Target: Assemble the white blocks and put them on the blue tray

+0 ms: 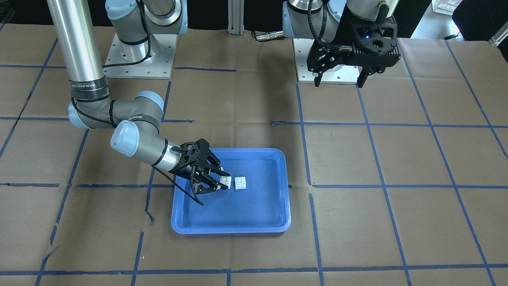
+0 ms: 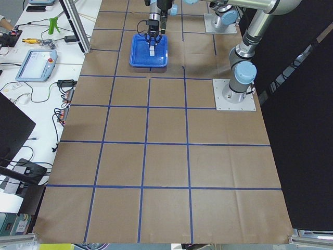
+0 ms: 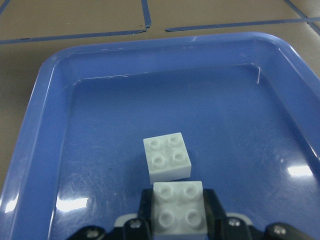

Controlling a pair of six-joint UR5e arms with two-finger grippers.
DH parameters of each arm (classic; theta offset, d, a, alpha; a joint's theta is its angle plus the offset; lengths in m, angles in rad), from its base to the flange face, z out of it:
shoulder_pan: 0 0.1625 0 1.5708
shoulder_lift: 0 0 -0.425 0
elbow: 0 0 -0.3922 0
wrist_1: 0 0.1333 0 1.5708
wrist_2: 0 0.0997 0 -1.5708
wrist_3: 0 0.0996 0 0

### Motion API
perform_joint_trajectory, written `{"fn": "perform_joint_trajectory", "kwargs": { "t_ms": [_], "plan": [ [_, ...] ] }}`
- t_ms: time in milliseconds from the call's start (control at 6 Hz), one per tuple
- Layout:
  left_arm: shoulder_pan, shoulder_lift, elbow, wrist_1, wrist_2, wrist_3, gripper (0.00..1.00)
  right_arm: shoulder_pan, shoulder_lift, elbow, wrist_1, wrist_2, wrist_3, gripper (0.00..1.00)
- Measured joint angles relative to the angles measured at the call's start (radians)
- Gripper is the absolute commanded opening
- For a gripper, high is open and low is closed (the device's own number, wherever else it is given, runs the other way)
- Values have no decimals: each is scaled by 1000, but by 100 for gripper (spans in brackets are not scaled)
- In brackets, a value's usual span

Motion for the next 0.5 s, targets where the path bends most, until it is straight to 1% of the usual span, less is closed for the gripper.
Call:
{"fn": "perform_joint_trajectory", "kwargs": {
  "t_ms": [500],
  "plan": [
    [0,0,0,2,0,1,100,10,12,-16,-11,0,36,30]
  ]
}}
